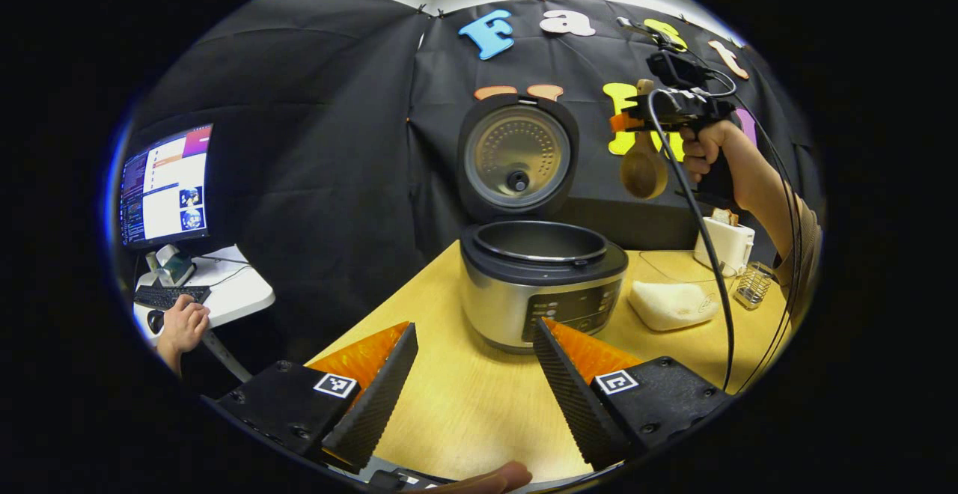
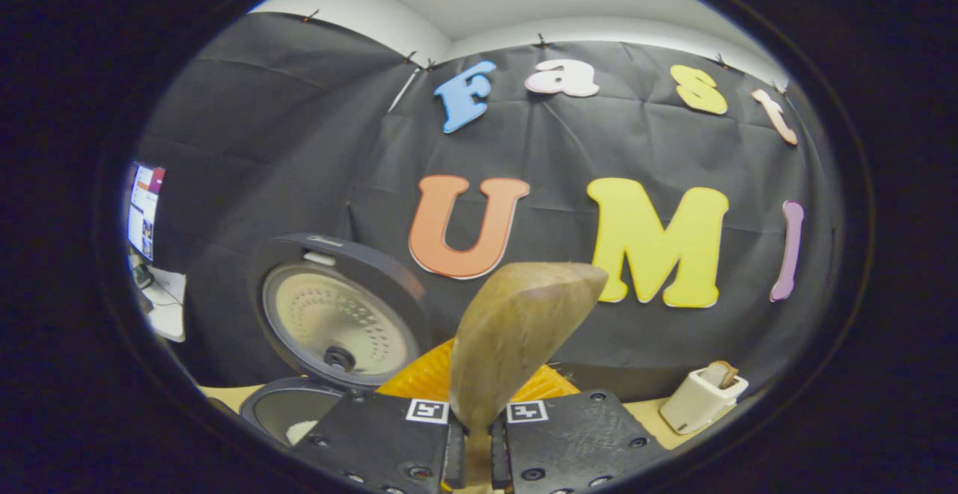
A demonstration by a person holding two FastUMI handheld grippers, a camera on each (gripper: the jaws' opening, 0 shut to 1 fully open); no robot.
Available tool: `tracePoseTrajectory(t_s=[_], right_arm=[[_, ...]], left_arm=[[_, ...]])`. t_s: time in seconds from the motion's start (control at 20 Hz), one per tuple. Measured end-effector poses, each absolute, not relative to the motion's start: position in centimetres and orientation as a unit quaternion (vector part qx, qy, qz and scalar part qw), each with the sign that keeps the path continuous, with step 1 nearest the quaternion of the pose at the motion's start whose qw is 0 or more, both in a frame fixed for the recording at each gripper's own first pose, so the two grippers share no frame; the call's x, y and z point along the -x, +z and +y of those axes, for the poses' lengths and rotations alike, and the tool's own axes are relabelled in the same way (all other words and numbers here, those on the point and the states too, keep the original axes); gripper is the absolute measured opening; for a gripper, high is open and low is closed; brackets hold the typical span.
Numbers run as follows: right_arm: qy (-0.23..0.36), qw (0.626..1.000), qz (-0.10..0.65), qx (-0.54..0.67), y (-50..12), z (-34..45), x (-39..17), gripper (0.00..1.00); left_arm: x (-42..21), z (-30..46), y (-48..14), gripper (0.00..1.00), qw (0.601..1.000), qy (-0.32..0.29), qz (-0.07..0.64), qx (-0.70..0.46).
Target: Close the left gripper, press the button to open the rice cooker; take a wooden spoon from the chopstick holder with the right hand, scoop a spoonful of rice and pour it into the rice cooker, then put the wooden spoon back into the chopstick holder.
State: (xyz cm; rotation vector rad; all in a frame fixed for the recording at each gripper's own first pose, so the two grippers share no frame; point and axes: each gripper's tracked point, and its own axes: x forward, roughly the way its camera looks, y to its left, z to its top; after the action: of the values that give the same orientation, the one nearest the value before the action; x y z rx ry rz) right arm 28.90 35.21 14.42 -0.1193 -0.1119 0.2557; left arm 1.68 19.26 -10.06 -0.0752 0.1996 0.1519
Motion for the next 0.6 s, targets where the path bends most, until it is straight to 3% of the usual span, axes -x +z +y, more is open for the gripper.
tracePoseTrajectory(t_s=[0.6], right_arm=[[-0.002, 0.998, -0.026, 0.055, 13.4, 11.7, -31.6, 0.13]], left_arm=[[-4.7, 10.4, -7.4, 0.99, 0.997, 0.037, 0.073, 0.013]])
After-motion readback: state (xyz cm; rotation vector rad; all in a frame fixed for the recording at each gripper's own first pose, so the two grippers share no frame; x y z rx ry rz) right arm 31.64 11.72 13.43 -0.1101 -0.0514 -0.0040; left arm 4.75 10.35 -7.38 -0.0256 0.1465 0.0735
